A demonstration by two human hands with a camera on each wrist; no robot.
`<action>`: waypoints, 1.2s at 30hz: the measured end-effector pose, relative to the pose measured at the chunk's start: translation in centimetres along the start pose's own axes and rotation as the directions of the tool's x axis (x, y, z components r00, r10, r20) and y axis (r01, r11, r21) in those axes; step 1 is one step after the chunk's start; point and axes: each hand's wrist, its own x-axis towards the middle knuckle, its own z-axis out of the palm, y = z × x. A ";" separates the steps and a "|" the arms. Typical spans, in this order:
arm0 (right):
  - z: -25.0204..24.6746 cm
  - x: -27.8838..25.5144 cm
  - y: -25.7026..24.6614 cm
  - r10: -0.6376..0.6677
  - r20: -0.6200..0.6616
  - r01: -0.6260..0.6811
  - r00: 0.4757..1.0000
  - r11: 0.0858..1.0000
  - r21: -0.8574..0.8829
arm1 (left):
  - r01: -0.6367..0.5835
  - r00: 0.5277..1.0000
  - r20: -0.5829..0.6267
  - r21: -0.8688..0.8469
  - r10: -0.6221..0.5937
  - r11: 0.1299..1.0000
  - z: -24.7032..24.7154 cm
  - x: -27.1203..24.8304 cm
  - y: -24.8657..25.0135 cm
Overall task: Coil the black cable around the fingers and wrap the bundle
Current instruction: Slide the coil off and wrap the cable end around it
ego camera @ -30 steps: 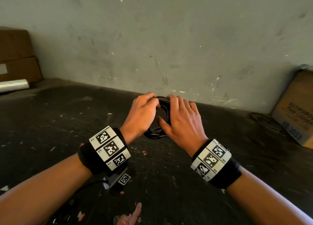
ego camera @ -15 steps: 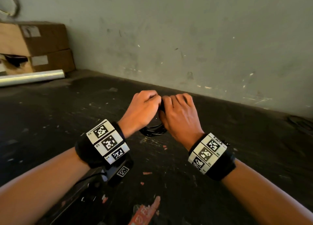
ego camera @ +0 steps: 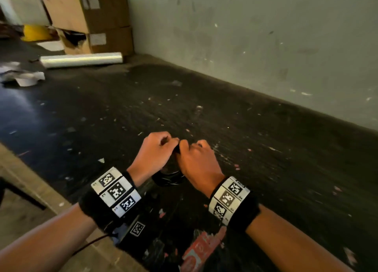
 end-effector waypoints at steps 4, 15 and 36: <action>3.0 1.2 -3.5 -0.028 0.186 -0.055 0.982 0.902 0.428 | 0.106 0.992 -0.076 0.040 -0.103 0.994 -4.4 -0.6 -5.3; 12.3 1.6 -6.0 -0.095 0.679 -0.129 0.728 0.954 0.271 | 0.333 0.935 0.150 -0.058 -0.321 0.941 -11.1 0.4 -14.0; 0.5 -1.5 -4.1 0.480 0.018 -0.411 0.877 0.730 0.546 | -0.067 0.713 0.637 -0.353 0.292 0.933 -1.7 2.9 -5.3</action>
